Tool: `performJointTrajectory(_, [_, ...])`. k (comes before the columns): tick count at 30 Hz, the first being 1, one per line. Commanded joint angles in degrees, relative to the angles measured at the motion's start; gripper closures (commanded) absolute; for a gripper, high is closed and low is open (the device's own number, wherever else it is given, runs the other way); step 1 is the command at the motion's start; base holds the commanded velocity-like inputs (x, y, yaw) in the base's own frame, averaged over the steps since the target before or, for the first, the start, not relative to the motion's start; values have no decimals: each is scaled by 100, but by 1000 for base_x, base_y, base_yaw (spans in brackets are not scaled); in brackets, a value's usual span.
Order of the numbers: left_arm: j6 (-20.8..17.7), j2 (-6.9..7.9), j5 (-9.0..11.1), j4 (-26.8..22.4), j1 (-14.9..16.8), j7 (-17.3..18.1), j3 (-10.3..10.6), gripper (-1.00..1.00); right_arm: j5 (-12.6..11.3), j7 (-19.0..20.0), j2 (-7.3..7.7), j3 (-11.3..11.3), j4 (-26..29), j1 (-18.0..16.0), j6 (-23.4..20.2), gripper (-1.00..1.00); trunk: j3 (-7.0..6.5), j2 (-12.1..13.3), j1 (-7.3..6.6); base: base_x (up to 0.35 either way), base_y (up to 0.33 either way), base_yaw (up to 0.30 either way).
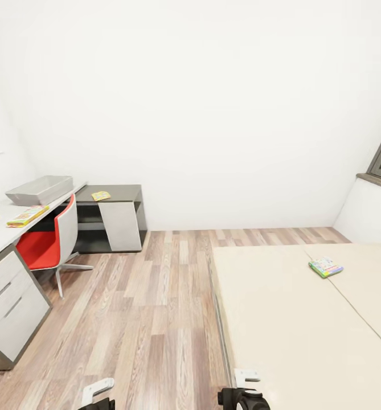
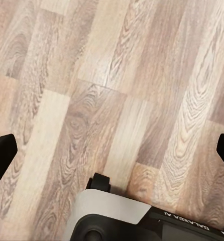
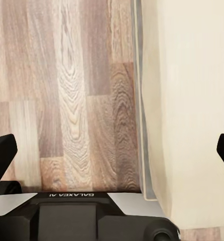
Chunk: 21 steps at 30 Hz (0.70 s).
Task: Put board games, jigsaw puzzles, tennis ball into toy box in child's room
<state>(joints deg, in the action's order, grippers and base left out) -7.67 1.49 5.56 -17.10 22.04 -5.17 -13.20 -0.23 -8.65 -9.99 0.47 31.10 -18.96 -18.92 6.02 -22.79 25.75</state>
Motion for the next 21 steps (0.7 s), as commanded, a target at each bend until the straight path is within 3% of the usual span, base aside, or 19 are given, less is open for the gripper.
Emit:
performJointTrajectory(1, [-33,0,59,-13,2,-19,11,-100,-3,-23,-1,5,11,-3,-34,-100,13,-12,3,0,-49,0])
performJointTrajectory(21, [-29,0,59,-13,2,-19,11,-100,-3,-23,-1,5,10,-3,-33,-100,13,-12,3,0,-98,0])
